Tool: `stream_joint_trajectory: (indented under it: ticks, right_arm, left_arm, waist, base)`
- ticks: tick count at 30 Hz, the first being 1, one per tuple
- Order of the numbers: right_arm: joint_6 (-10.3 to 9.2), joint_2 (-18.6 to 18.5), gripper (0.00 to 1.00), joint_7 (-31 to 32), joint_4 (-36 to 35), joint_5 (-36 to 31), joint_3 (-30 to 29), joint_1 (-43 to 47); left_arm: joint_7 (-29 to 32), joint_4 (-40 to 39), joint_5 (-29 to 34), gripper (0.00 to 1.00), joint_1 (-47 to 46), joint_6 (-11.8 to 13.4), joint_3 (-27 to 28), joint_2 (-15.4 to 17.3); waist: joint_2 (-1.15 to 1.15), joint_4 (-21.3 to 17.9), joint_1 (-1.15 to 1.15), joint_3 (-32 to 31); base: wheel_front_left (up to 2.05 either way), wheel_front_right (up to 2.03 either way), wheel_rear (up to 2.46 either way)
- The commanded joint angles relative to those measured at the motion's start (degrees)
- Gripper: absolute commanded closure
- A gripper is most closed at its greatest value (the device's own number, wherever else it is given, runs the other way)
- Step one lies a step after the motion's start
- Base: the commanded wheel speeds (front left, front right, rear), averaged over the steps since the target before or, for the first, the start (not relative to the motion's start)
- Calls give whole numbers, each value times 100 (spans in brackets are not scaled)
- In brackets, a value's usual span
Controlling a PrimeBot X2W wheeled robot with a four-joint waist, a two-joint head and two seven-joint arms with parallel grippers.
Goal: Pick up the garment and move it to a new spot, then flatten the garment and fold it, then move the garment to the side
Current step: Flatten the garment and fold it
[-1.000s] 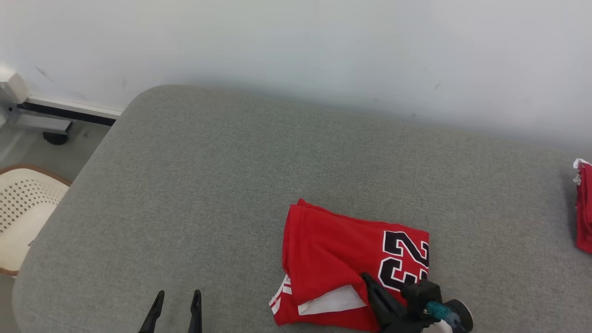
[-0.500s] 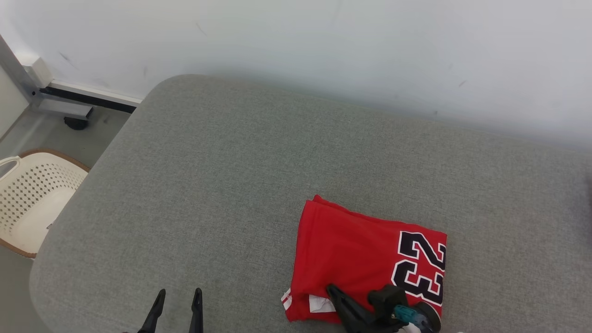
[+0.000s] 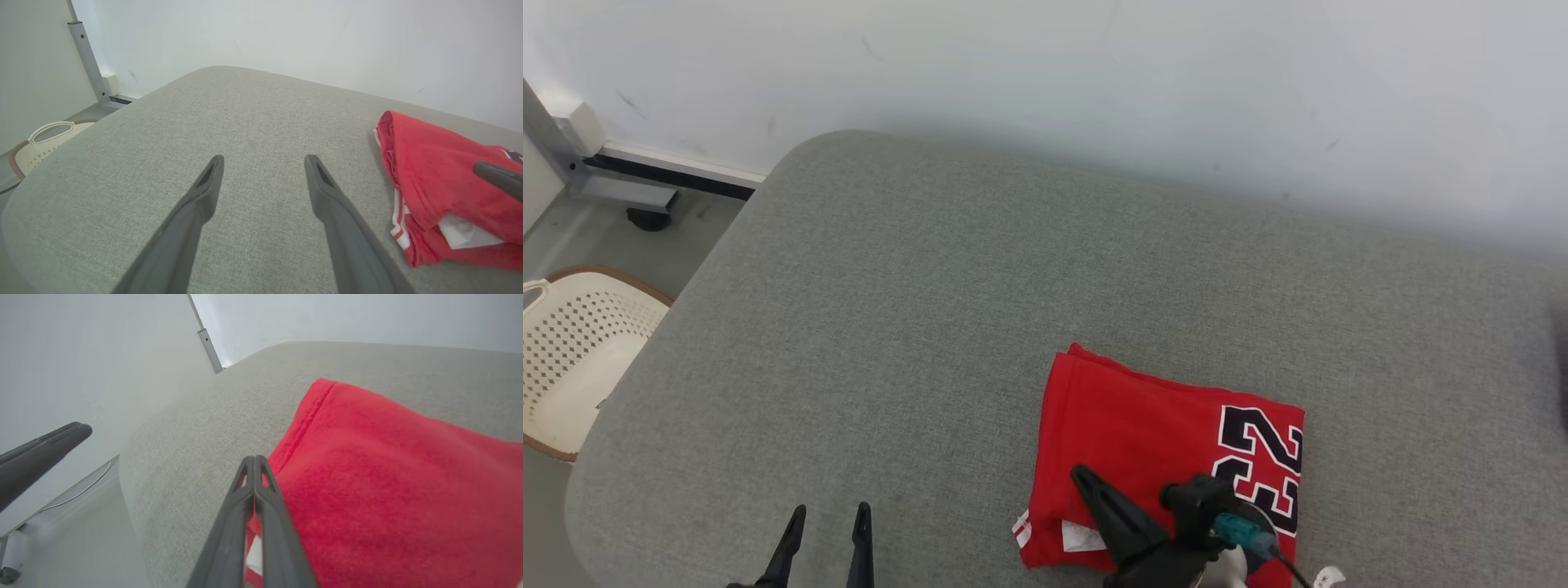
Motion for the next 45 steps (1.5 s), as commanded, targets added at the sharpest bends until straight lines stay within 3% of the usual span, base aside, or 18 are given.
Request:
stream_joint_trajectory:
  ticks: [1,15,28,29,30,31,32,45]
  right_arm:
    - [-11,-6,100,-3,-203,-113,-249,95]
    - [-11,-203,100,-3,-1678,-941,-2653,1071]
    - [-11,-30,100,-3,-2519,-1387,-3680,2108]
    - [-11,-22,71,-2,-2554,-1433,-3709,2170]
    - [-11,-17,57,-3,-2593,-1468,-3756,2238]
    - [-11,-17,15,-2,-2624,-1493,-3806,2313]
    - [-11,-15,0,-3,-2651,-1510,-3854,2391]
    - [-11,-4,0,-3,-2764,-1587,-3893,2869]
  left_arm:
    - [-13,-47,-71,0,89,23,39,1]
    - [-13,-135,-9,0,207,63,186,1]
    - [-13,-305,118,0,420,42,461,1]
    - [-13,-320,128,0,446,41,487,1]
    - [-13,-338,144,0,468,40,502,0]
    - [-13,-363,202,0,480,40,516,0]
    - [-13,-382,235,0,487,39,529,-1]
    - [-13,-660,510,0,795,103,586,0]
  waist:
    - [0,-114,0,-13]
    - [0,-798,0,-200]
    - [0,-1359,0,-365]
    - [0,-1387,0,-380]
    - [0,-1409,0,-392]
    - [0,-1433,0,-406]
    - [0,-1450,0,-419]
    - [0,-1684,0,-493]
  base:
    - [0,0,0]
    - [0,0,0]
    - [0,0,0]
    - [0,0,0]
    - [0,0,0]
    - [0,0,0]
    - [0,0,0]
    - [0,0,0]
